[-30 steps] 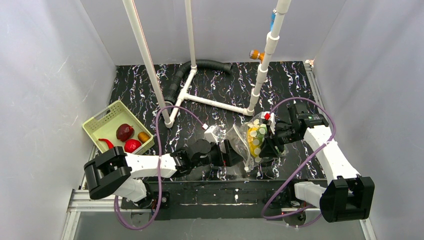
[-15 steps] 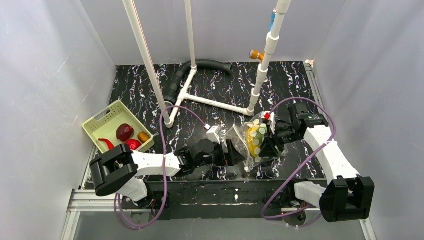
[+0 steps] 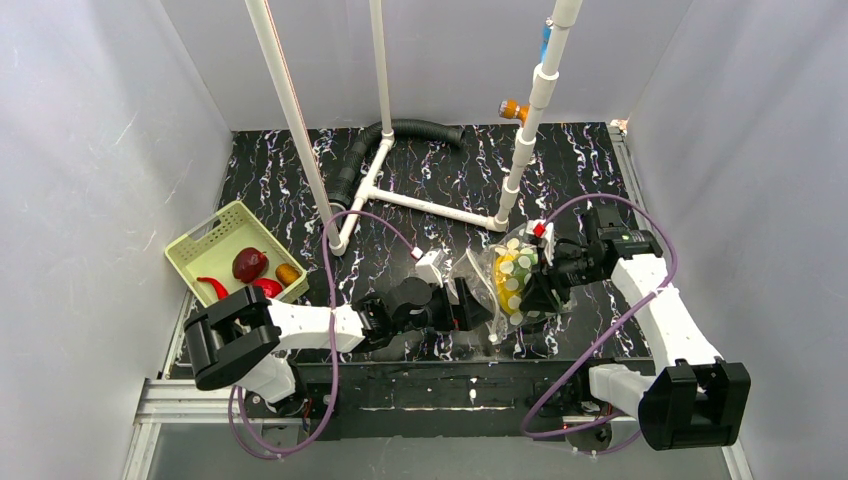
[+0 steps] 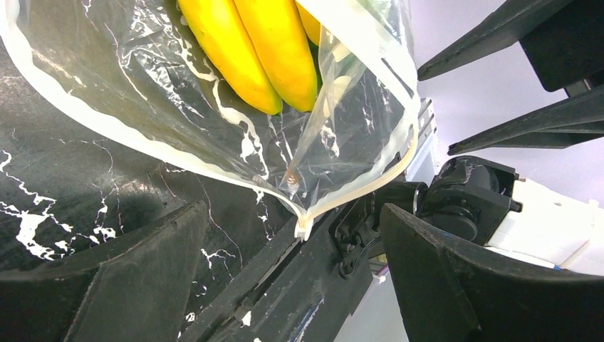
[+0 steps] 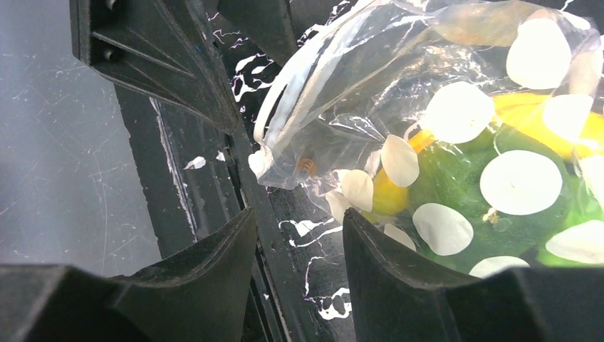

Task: Open the zip-top bag and remove the fake food
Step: Pick up the fake fruit from the zipper food storage bag.

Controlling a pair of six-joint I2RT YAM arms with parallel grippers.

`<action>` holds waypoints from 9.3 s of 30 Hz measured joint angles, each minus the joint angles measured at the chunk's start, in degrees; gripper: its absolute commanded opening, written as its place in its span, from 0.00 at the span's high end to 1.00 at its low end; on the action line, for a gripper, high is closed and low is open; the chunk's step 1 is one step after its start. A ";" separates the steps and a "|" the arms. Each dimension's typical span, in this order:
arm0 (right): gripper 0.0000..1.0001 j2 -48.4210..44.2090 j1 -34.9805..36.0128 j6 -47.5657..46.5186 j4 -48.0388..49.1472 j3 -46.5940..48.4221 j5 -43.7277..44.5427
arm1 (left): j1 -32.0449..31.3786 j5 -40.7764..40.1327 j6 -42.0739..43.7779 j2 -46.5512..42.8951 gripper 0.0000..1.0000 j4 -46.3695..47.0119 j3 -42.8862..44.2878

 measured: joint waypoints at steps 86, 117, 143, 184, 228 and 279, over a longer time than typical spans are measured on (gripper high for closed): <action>0.49 6.43 -6.71 30.47 26.01 -3.50 24.50 | 1.64 -6.82 1.49 13.60 0.61 -1.51 10.73; 0.49 6.73 -5.31 30.23 25.81 -3.50 24.55 | 3.50 -3.37 3.85 20.52 0.41 -10.38 20.90; 0.49 6.93 -4.15 30.01 25.62 -3.50 24.55 | 5.33 -2.32 6.73 27.45 0.75 -18.51 30.45; 0.50 4.66 -3.91 27.76 24.20 -3.50 18.32 | 6.16 3.96 20.68 12.98 0.99 -37.20 26.23; 0.39 0.79 13.00 13.68 13.55 -3.50 -5.11 | 12.87 15.91 -0.83 8.70 1.00 -23.41 17.88; 0.99 -0.55 18.84 31.41 29.64 -6.16 13.88 | 10.51 5.99 -4.37 -1.92 1.00 -25.05 15.08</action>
